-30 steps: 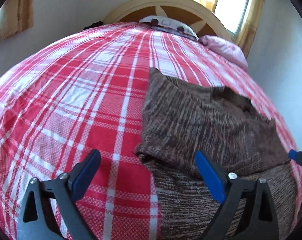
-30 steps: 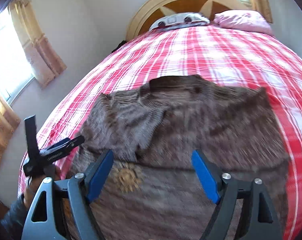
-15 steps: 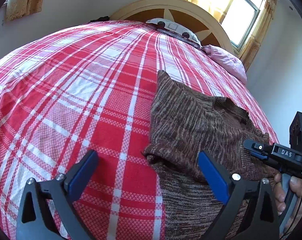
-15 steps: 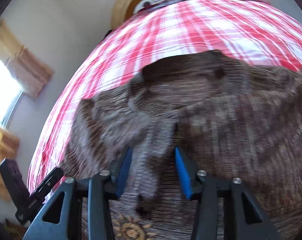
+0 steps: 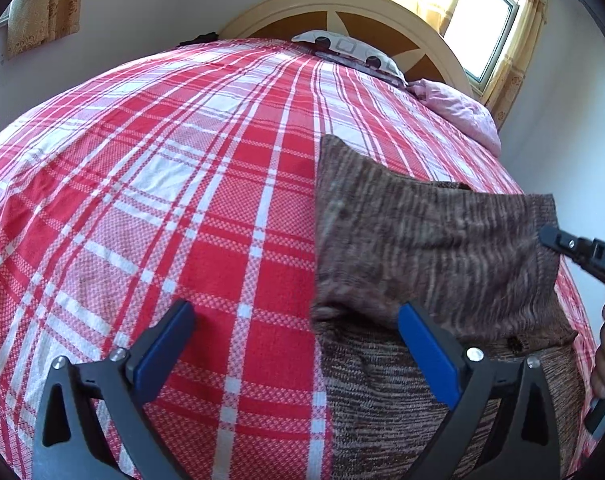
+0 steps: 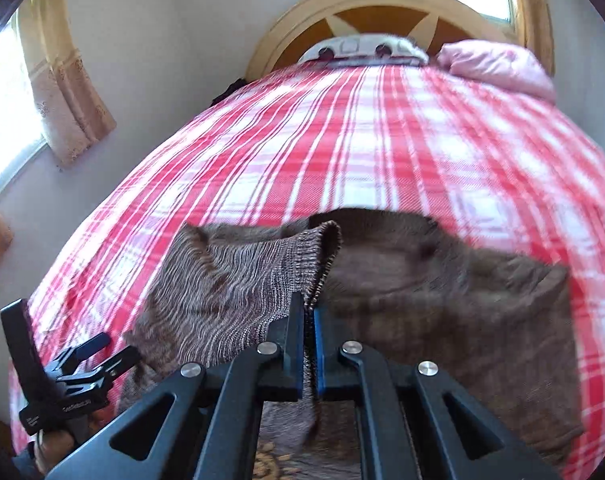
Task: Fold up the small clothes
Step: 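Grasp the sweater side edge near the collar with the right gripper, then fold the held side panel over toward the sweater center with the right gripper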
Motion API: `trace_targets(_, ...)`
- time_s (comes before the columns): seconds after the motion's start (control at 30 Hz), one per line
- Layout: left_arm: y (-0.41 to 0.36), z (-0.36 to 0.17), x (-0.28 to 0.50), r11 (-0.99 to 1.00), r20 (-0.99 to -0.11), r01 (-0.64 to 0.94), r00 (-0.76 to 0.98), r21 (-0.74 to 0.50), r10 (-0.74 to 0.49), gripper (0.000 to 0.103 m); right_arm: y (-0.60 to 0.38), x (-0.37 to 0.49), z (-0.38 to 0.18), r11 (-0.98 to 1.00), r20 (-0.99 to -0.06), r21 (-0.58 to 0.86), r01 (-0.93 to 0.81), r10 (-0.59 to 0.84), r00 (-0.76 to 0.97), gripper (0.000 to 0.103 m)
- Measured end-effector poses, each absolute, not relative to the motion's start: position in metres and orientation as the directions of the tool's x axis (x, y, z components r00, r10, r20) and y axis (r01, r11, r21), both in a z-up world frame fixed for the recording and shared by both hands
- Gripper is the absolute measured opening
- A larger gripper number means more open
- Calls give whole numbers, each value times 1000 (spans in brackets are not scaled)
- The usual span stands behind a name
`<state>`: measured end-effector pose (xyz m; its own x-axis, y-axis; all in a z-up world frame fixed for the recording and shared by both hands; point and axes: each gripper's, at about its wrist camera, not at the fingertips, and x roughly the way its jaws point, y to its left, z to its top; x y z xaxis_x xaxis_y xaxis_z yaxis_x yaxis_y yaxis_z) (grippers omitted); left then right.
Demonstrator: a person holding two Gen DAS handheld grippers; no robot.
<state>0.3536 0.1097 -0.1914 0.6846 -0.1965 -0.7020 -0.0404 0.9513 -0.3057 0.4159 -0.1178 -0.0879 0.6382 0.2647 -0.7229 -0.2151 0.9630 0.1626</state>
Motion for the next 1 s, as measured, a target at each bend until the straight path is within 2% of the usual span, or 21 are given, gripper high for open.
trace_targets(0.17,104,-193,356,965,-724,-45,670,-257,-161,103,-124,431,-113,982,-784,50,-181,151,602,4)
trace_targets(0.2,103,-193,356,969,-728,-45,668,-245,-153,103,-127,431,-118,983,-787,37,-178,138,601,10)
trace_targets(0.23,102,-193,356,970,-730,-45,667,-240,-149,103,-131,431,-122,986,-794,25,-165,120,596,30)
trace_targets(0.3,104,-193,357,968,-728,-46,668,-245,-153,103,-141,426,-128,987,-804,66,-147,140,578,62)
trace_targets(0.37,104,-193,356,968,-727,-45,669,-247,-154,103,-148,415,-128,971,-787,167,-172,236,570,62)
trace_targets(0.53,104,-193,357,970,-730,-46,667,-240,-149,103,-130,373,-115,949,-740,154,-274,295,605,62)
trace_targets(0.63,103,-193,356,971,-732,-47,666,-234,-144,103,-107,361,-121,922,-758,121,-368,325,565,62)
trace_targets(0.67,103,-193,356,970,-731,-47,667,-237,-146,103,-98,357,-126,926,-770,37,-375,266,580,59)
trace_targets(0.7,103,-193,356,970,-730,-47,668,-239,-147,103,-93,354,-132,927,-775,-42,-373,205,598,49)
trace_targets(0.73,103,-193,356,969,-729,-47,668,-242,-150,103,-93,354,-140,924,-784,-74,-375,178,595,32)
trace_targets(0.77,102,-193,356,969,-729,-47,668,-243,-150,103,-96,355,-146,924,-800,-60,-377,181,572,22)
trace_targets(0.8,102,-193,356,969,-729,-47,668,-241,-149,103,-102,356,-152,930,-816,-32,-367,188,547,19)
trace_targets(0.9,103,-193,356,970,-730,-48,668,-239,-147,103,-113,350,-151,929,-825,7,-370,214,523,19)
trace_targets(1.0,103,-193,356,971,-731,-48,667,-234,-143,103,-116,346,-150,920,-837,-19,-392,200,509,19)
